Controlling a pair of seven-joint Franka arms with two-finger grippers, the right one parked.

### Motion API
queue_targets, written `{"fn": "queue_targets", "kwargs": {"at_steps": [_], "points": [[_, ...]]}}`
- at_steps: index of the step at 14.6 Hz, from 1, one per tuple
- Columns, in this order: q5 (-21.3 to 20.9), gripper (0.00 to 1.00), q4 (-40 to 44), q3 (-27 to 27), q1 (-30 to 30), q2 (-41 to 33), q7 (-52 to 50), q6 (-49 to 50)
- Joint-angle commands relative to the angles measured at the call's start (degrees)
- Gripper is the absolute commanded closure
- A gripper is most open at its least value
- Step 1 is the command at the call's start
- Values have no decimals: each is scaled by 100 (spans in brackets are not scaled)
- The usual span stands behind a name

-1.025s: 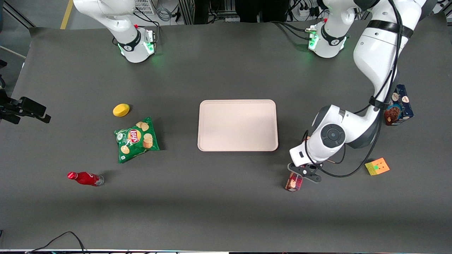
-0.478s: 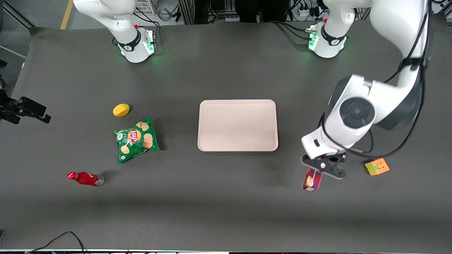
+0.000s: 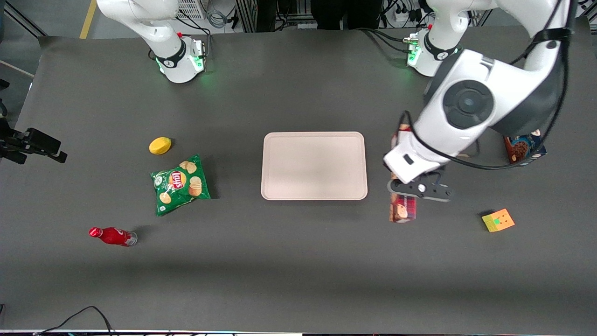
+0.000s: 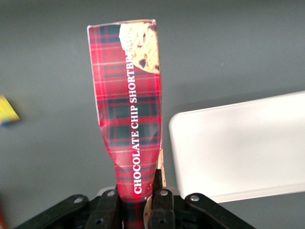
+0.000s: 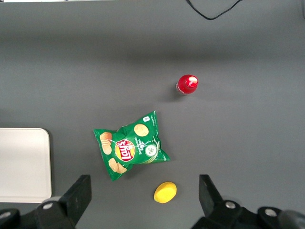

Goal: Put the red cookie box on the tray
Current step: 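Carry the box over the beige tray and lower it down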

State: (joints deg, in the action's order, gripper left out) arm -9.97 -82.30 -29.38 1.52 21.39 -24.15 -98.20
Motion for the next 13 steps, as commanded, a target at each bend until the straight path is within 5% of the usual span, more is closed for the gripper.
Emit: {"fn": "queue_targets", "kwargs": {"at_steps": [1, 8, 13], "points": [[91, 100, -66, -480, 59, 93, -1556, 99], [39, 100, -1496, -991, 102, 93, -2138, -1163], [-540, 100, -2649, -1008, 234, 49, -2242, -2396]]}}
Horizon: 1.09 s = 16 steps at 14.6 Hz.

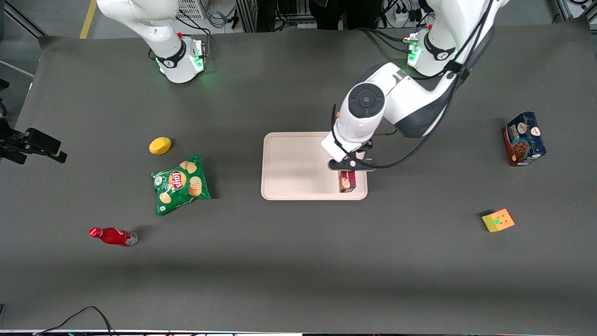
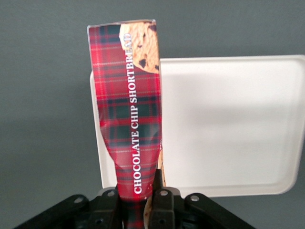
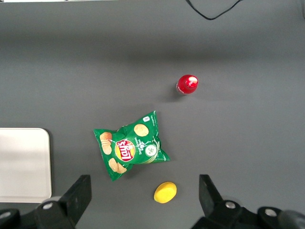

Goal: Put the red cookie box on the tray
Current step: 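Carry the box over the beige tray and lower it down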

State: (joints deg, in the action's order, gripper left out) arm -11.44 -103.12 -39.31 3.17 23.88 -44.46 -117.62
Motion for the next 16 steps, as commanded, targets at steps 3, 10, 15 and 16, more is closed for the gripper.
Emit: {"fn": "queue_targets", "kwargs": {"at_steps": [3, 10, 15, 16], "points": [[-683, 100, -1138, -24, 70, -164, -546, -1287], [-1324, 100, -1421, 46, 35, 29, -835, -1798], [-1615, 100, -1825, 152, -27, 91, -915, -2439], [-1659, 100, -1904, 239, -27, 108, -915, -2606]]}}
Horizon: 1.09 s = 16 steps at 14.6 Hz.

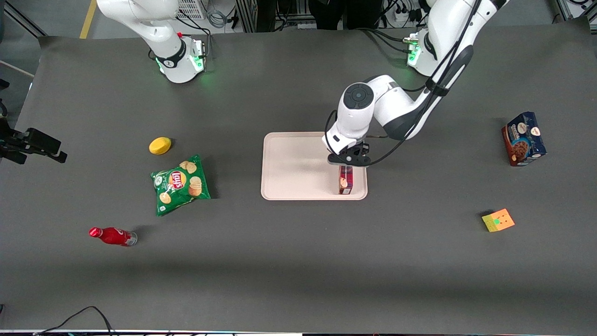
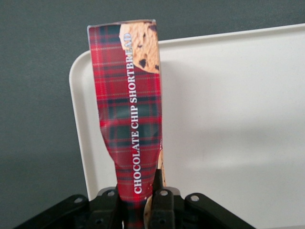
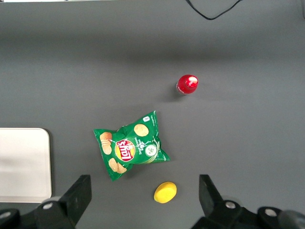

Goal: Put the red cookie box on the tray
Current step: 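Carry the box over the beige tray and lower it down, then open the left gripper to release the box on the tray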

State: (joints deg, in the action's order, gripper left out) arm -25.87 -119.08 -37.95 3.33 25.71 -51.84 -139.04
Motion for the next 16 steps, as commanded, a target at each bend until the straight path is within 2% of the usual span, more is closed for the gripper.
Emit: {"fn": "queue_targets", "kwargs": {"at_steps": [1, 5, 6, 7, 8, 9, 16], "points": [[-217, 100, -326, 182, -35, -48, -177, -536], [-217, 100, -326, 200, -35, 83, -186, -536], [-217, 95, -326, 209, -35, 136, -186, -545], [-217, 76, -326, 218, -35, 145, -186, -545], [-217, 11, -326, 218, -35, 145, -186, -545], [-234, 0, -317, 218, -43, 145, -177, -536], [-234, 0, -282, 218, -52, 145, -177, -536]]}}
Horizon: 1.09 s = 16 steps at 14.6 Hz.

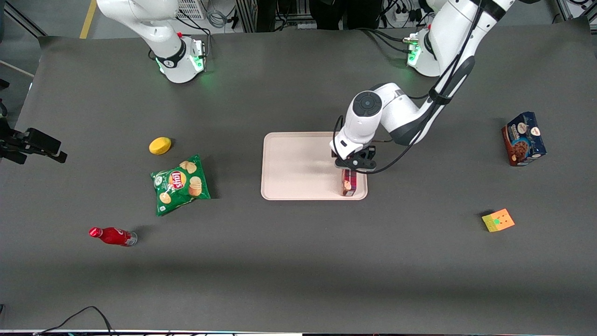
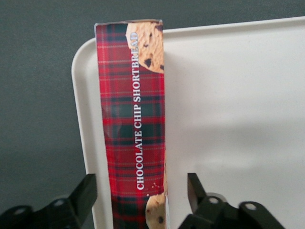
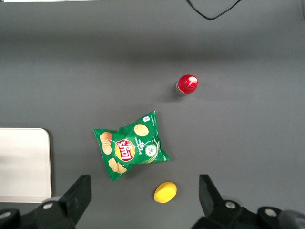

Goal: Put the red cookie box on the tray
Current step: 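Open the left gripper to release the box on the tray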

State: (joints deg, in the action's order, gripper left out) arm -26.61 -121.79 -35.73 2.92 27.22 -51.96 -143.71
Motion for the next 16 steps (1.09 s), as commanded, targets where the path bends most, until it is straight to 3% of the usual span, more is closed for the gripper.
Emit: {"fn": "queue_targets", "kwargs": {"at_steps": [1, 4, 7, 10, 11, 14, 16], "points": [[-160, 0, -2, -4, -20, -15, -166, -61], [-73, 0, 295, -65, -20, -251, -175, 315], [392, 0, 1250, -433, -20, -664, -105, 2024], [1069, 0, 2998, -637, -11, -709, 280, 4344], [1123, 0, 3439, -646, -20, -744, 613, 4917], [1228, 0, 3760, -392, -282, -1401, 1658, 5494], [2129, 0, 3654, 168, -503, -1911, 2529, 5477]]}}
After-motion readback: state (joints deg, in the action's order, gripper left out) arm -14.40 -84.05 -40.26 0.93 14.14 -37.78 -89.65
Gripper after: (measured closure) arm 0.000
